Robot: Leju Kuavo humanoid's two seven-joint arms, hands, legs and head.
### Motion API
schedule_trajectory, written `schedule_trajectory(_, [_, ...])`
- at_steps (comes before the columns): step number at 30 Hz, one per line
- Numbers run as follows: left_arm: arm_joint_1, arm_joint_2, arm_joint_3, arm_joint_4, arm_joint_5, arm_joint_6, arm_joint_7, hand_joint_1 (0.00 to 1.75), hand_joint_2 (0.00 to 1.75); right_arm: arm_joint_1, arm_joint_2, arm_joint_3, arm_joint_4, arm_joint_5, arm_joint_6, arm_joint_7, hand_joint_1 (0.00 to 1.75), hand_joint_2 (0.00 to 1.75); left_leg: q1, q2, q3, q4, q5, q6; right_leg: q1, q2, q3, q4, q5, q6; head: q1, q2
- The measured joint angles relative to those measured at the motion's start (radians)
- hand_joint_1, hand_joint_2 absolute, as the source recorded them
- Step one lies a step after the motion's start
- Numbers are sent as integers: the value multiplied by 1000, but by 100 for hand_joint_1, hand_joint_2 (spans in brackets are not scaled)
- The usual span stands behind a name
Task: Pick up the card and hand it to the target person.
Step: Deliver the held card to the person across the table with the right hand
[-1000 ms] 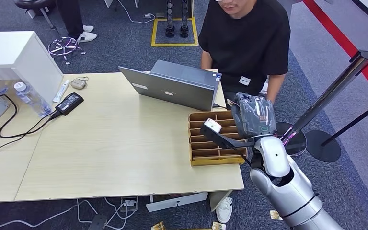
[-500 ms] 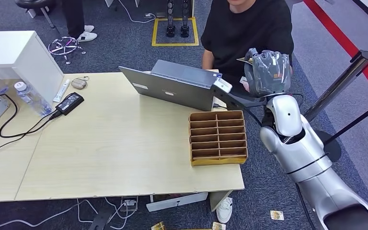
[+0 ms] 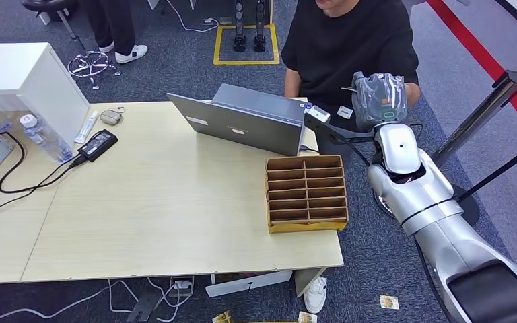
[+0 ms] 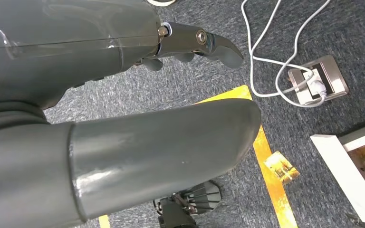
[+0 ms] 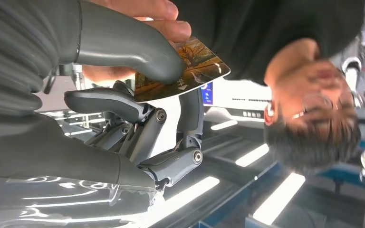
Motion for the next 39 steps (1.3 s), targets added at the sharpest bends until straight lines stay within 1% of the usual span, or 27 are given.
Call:
schedule_trajectory(6, [-3, -2, -7, 0, 0, -1, 1, 0, 0, -4, 7, 16, 68, 2, 0, -1, 152, 175, 0, 0, 0, 0, 0, 0, 0, 0, 0, 0, 0, 0, 0, 0])
schedule_trajectory(17, [-3, -3, -16, 0, 0, -2, 2, 0, 0, -14, 16, 38, 119, 2, 0, -1, 153, 175, 0, 0, 0, 0, 0, 0, 0, 0, 0, 0, 0, 0, 0, 0])
schedule_trajectory(19, [-3, -3, -17, 0, 0, -3, 2, 0, 0, -17, 19, 42, 131, 2, 0, 0, 152, 175, 0, 0, 0, 0, 0, 0, 0, 0, 0, 0, 0, 0, 0, 0])
schedule_trajectory(20, [-3, -3, -17, 0, -1, -3, 2, 0, 0, -18, 20, 43, 137, 2, 0, 0, 148, 175, 0, 0, 0, 0, 0, 0, 0, 0, 0, 0, 0, 0, 0, 0])
schedule_trajectory(21, [-3, -3, -17, 0, -2, -4, 2, 0, 0, -18, 20, 45, 142, 1, 0, 1, 126, 175, 0, 0, 0, 0, 0, 0, 0, 0, 0, 0, 0, 0, 0, 0])
schedule_trajectory(23, [-3, -3, -18, 0, -4, -5, 3, 0, 0, -18, 20, 47, 155, 0, -1, 2, 50, 175, 0, 0, 0, 0, 0, 0, 0, 0, 0, 0, 0, 0, 0, 0])
schedule_trajectory(24, [-3, -3, -19, 0, -6, -6, 3, 0, 0, -18, 20, 48, 161, -1, -1, 2, 15, 175, 0, 0, 0, 0, 0, 0, 0, 0, 0, 0, 0, 0, 0, 0])
schedule_trajectory(25, [-3, -3, -20, 0, -7, -6, 4, 0, 0, -18, 20, 49, 166, -1, 0, 3, 0, 175, 0, 0, 0, 0, 0, 0, 0, 0, -1, 0, 0, 0, 0, 0])
schedule_trajectory(32, [-4, -3, -25, 0, -12, -7, 5, 0, 0, -18, 20, 57, 195, -10, 27, 13, 0, 175, 0, 1, 0, 0, 0, 0, 0, 0, -1, 0, 0, 0, 0, 0])
schedule_trajectory(36, [-4, -3, -25, 0, -12, -7, 6, 0, 0, -17, 20, 63, 204, -14, 26, 21, 0, 0, 0, 1, 0, 0, 0, 0, 0, 0, -1, 0, 0, 0, 0, 0])
schedule_trajectory(39, [-4, -3, -26, 0, -13, -7, 6, 0, 0, -17, 20, 63, 207, -19, 23, 26, 0, 0, 0, 1, 0, 0, 0, 0, 0, 0, -1, 0, 0, 0, 0, 0])
